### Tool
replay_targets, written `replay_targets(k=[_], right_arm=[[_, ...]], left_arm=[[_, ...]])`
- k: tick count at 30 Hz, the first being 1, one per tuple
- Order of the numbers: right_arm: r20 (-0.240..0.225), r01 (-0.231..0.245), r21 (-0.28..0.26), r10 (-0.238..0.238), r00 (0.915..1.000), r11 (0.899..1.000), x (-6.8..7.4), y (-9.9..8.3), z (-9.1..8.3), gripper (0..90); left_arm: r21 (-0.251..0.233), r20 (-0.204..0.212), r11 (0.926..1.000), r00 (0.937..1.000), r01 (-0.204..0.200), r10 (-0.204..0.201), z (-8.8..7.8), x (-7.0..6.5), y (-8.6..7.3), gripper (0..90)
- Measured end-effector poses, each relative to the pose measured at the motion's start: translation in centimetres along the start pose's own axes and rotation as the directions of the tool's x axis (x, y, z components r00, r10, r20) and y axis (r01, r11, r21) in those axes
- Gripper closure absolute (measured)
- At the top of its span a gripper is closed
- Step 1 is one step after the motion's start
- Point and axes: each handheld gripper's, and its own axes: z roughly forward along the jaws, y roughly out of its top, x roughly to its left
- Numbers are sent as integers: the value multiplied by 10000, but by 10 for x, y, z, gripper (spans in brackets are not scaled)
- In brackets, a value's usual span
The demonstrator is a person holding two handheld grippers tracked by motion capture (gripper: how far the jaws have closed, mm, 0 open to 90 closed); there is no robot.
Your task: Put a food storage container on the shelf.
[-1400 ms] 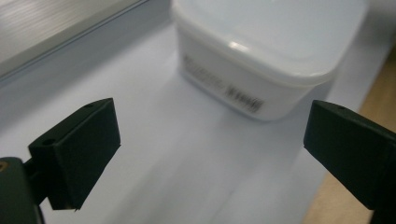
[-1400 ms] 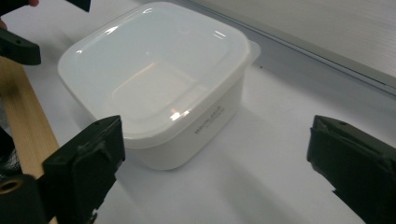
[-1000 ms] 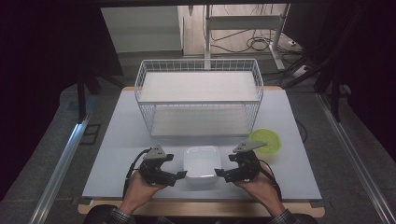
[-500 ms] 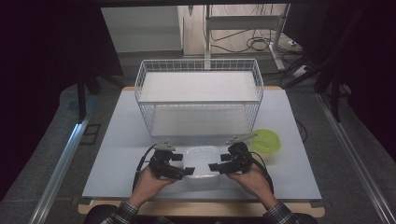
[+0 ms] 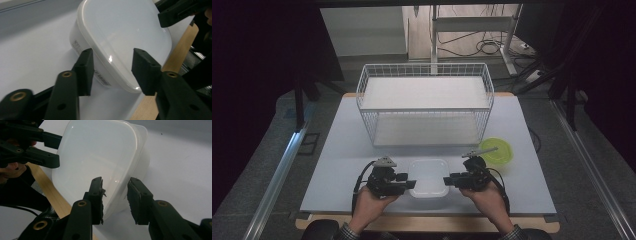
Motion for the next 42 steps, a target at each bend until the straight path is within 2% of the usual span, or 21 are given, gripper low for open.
replay_targets(k=[2, 3, 6, 8, 9, 12, 15, 19, 22, 23, 25, 28, 31, 38, 42], right_arm=[[66, -46, -5, 46, 10000, 10000, 1, -1, 0, 670], [133, -91, -95, 92, 9999, 9999, 3, -2, -1, 691], [40, -183, -388, 185, 9998, 9991, 3, -2, -3, 758], [106, -37, -542, 42, 9999, 9985, 4, -2, -4, 792], [292, 160, -588, -143, 9995, 9981, 6, -3, -2, 792], [372, 285, -831, -255, 9990, 9961, 8, -3, -1, 792], [407, 370, -963, -332, 9986, 9947, 8, -4, 0, 793], [697, 687, -1101, -612, 9957, 9915, 11, -5, 1, 791], [778, 625, -1212, -533, 9955, 9907, 10, -5, 3, 781], [938, 478, -1408, -347, 9950, 9889, 7, -5, 5, 768], [885, 359, -1519, -226, 9958, 9877, 5, -5, 6, 767], [1041, 476, -1620, -309, 9941, 9856, 7, -6, 7, 772], [1339, 683, -1669, -461, 9899, 9836, 10, -5, 8, 774], [1403, 688, -1807, -435, 9891, 9811, 10, -5, 8, 775], [1480, 854, -2075, -550, 9874, 9745, 13, 1, 3, 775]], left_arm=[[-1, -16, 10000, 10000, 64, -64, 0, 0, 0, 576], [-191, 7, 9992, 9994, 355, -355, -3, 1, -1, 608], [-638, -324, 9970, 9984, 439, -460, -8, 3, -1, 681], [-806, -540, 9959, 9975, 421, -465, -9, 4, -1, 744], [-827, -505, 9952, 9971, 529, -572, -9, 5, -1, 745], [-907, -418, 9934, 9964, 698, -738, -9, 8, -3, 747], [-983, -522, 9927, 9958, 695, -749, -9, 7, -3, 758], [-1038, -538, 9912, 9946, 825, -884, -8, 9, -4, 768], [-1125, -431, 9899, 9949, 863, -917, -8, 8, -4, 774], [-1152, -426, 9900, 9953, 814, -868, -8, 6, -3, 773], [-1158, -496, 9899, 9949, 812, -874, -8, 5, -3, 772], [-1151, -555, 9896, 9941, 859, -928, -7, 6, -3, 774], [-1144, -864, 9901, 9921, 808, -909, -6, 4, -1, 778], [-1292, -865, 9885, 9922, 784, -900, -7, 6, 3, 782], [-1464, -890, 9872, 9931, 633, -769, -12, 5, 10, 782]])
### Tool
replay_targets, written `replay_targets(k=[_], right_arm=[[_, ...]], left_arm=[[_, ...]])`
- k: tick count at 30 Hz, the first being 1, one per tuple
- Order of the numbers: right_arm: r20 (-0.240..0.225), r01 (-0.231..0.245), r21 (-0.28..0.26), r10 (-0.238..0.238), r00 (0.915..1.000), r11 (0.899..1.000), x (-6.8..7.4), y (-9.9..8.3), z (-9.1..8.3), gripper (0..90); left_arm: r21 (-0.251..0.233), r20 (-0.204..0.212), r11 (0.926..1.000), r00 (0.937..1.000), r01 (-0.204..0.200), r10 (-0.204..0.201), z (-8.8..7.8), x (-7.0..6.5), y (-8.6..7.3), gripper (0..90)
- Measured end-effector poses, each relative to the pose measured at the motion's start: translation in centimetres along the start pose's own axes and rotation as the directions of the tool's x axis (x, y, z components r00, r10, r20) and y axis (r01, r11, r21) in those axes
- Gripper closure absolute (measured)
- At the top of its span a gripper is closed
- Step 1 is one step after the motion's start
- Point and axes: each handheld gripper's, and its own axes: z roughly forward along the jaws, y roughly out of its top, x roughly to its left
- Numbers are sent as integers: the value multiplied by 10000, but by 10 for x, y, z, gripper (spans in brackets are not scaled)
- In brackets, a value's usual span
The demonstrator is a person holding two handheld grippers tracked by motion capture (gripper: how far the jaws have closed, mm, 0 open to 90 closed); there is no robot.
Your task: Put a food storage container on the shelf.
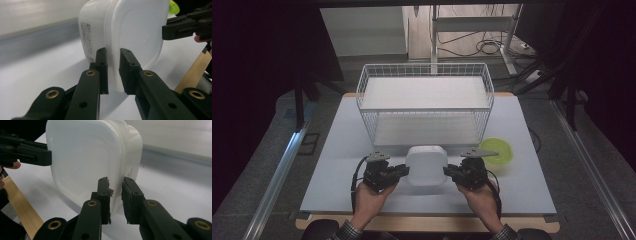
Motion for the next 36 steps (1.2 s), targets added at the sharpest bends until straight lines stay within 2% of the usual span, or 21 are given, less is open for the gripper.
replay_targets(k=[3, 9, 16, 36], right_arm=[[22, 80, -124, -80, 10000, 9999, 0, 3, -2, 775], [116, 210, -630, -203, 9997, 9978, 1, 19, -14, 776], [276, 553, -1088, -526, 9982, 9925, 6, 40, -24, 777], [372, 932, -1783, -879, 9954, 9796, 12, 85, -45, 777]], left_arm=[[-69, 9, 9999, 10000, -90, 90, -1, 0, 5, 782], [-441, -96, 9981, 9990, -439, 436, -8, -4, 25, 779], [-844, -254, 9949, 9982, -554, 535, -17, -6, 44, 777], [-1483, -567, 9819, 9923, -1177, 1104, -42, -12, 93, 776]])
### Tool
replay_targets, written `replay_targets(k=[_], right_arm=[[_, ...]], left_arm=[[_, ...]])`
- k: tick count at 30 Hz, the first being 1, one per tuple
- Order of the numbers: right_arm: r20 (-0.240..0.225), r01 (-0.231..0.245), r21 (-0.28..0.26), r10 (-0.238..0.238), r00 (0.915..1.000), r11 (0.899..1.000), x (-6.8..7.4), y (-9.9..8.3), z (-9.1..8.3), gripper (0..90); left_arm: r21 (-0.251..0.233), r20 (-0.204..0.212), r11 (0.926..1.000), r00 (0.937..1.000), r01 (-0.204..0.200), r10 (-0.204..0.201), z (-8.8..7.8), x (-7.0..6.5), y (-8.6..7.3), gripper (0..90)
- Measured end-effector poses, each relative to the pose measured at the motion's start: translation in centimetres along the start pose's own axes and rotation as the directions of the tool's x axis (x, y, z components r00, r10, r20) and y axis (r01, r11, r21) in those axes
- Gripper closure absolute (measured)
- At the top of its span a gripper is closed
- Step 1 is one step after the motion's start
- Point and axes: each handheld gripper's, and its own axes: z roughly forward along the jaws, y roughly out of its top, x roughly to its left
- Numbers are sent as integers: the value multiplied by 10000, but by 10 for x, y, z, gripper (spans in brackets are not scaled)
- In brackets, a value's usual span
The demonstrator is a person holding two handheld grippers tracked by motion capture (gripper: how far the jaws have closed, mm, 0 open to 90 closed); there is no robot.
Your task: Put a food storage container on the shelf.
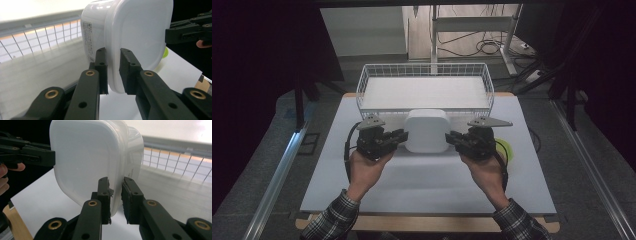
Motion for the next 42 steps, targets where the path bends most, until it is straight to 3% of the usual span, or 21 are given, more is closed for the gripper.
replay_targets(k=[21, 29, 42], right_arm=[[7, 459, -641, -460, 9989, 9969, 7, 65, -2, 779], [38, 412, -727, -411, 9991, 9965, 3, 83, 1, 778], [310, 167, -738, -144, 9994, 9971, -13, 104, 17, 771]], left_arm=[[-762, -247, 9971, 9997, -76, 58, -22, 13, 54, 775], [-797, -304, 9968, 9995, -3, -22, -21, 20, 71, 774], [-705, -585, 9975, 9982, 101, -142, -3, 33, 95, 771]])
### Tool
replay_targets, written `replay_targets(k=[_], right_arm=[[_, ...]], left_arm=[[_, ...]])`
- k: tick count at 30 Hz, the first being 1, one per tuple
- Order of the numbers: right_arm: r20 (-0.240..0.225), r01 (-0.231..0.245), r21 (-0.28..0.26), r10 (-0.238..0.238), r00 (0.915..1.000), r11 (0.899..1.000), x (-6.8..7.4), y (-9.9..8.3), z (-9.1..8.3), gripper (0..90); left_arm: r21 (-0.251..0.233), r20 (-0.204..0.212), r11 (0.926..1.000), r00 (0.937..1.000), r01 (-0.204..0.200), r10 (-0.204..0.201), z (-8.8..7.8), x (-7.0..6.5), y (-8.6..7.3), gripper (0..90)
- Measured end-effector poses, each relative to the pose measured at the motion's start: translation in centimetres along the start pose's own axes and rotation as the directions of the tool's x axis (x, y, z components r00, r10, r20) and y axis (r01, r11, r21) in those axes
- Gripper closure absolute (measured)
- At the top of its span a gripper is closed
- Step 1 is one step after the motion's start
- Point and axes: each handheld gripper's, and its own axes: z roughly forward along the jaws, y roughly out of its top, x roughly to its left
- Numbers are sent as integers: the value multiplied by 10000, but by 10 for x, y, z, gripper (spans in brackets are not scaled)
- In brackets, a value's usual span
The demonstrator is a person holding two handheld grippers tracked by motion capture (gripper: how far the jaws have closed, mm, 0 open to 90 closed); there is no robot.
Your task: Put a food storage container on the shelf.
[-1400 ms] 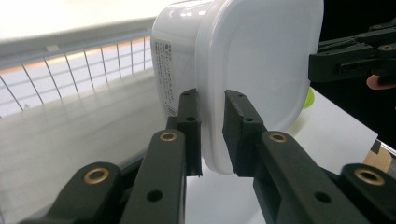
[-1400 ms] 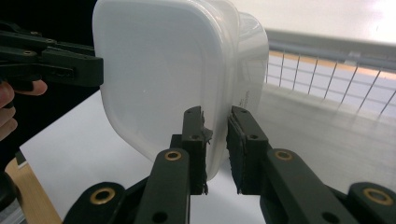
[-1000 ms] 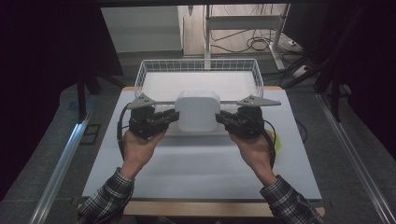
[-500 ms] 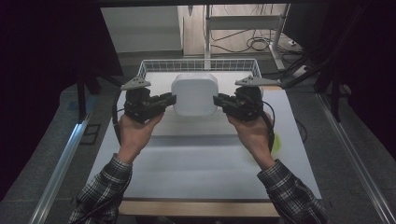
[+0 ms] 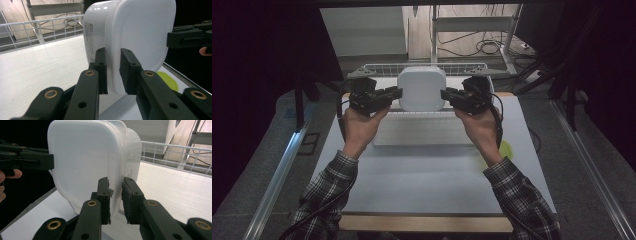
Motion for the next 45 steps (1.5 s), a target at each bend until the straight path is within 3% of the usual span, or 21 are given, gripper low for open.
replay_targets(k=[8, 14, 20, 26, 34, 38, 45], right_arm=[[107, -185, 158, 183, 9998, 9997, -12, 2, 13, 766], [-99, -336, 249, 338, 9994, 9991, -16, 1, 19, 756], [-21, -271, 297, 271, 9996, 9992, -17, 2, 24, 726], [81, -138, 290, 135, 9999, 9995, -18, 5, 29, 673], [130, 112, 270, -116, 9998, 9996, -19, 6, 34, 611], [316, 319, 256, -327, 9990, 9992, -17, 6, 38, 572], [298, 224, 178, -229, 9993, 9996, -19, 8, 42, 536]], left_arm=[[160, 68, 9998, 9999, 148, -149, 14, 8, 1, 763], [23, 152, 9999, 9998, 149, -149, 20, 13, -2, 697], [-109, 238, 9998, 9996, 158, -155, 23, 15, -3, 673], [-151, -109, 9990, 9990, -430, 429, 28, 13, -2, 627], [-193, -248, 9967, 9966, -787, 783, 34, 13, -2, 585], [-161, -366, 9962, 9958, -851, 845, 37, 13, -1, 547], [72, -253, 9964, 9961, -848, 849, 45, 18, 1, 467]])
